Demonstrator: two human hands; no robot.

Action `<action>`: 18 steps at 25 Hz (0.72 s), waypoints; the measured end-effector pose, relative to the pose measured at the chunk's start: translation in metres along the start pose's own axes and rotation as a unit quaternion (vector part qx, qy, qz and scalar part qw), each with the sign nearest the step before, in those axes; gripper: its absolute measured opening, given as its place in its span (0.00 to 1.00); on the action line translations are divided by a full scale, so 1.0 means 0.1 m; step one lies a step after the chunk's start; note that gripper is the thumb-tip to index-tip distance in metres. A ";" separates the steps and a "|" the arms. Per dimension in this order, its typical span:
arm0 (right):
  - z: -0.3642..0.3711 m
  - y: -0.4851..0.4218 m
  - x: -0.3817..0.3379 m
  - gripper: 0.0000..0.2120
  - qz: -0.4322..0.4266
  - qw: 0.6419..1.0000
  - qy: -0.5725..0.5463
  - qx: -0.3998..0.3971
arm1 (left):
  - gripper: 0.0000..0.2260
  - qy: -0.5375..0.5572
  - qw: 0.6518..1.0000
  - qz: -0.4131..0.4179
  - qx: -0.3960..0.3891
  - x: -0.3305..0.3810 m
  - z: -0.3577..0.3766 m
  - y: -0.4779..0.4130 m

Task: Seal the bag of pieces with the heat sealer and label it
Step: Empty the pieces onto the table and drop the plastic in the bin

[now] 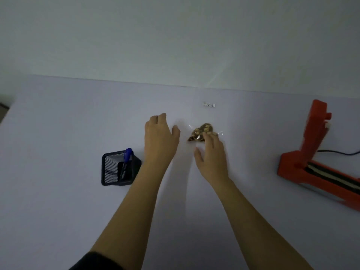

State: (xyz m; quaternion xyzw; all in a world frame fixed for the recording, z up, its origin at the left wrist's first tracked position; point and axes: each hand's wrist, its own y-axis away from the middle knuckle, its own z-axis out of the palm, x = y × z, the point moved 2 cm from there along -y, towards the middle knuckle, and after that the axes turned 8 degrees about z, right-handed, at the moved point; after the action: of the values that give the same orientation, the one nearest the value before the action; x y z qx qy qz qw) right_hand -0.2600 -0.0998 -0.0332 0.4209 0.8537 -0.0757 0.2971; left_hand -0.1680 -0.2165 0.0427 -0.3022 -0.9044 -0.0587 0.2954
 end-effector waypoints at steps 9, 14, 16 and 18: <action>0.73 0.82 -0.19 0.33 -0.016 0.975 0.164 -0.148 | 0.38 -0.005 0.971 -0.221 -0.088 -0.95 -0.55 0.79; 0.64 0.70 -0.03 0.36 0.010 0.980 0.179 -0.089 | 0.40 0.017 0.988 -0.148 -0.029 -0.63 -0.38 0.37; 0.57 0.53 0.01 0.36 0.015 0.979 0.189 -0.080 | 0.42 0.025 0.992 -0.113 -0.046 -0.39 -0.21 -0.08; 0.54 0.33 0.10 0.36 0.036 0.979 0.183 -0.080 | 0.41 0.038 0.992 -0.082 -0.087 -0.15 0.07 -0.67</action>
State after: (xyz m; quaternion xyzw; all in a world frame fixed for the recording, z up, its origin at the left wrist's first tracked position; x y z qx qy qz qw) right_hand -0.2153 -0.0927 -0.0785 0.4332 0.8811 0.0815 0.1711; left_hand -0.2009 -0.2761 0.0336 -0.2491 -0.9057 -0.1726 0.2963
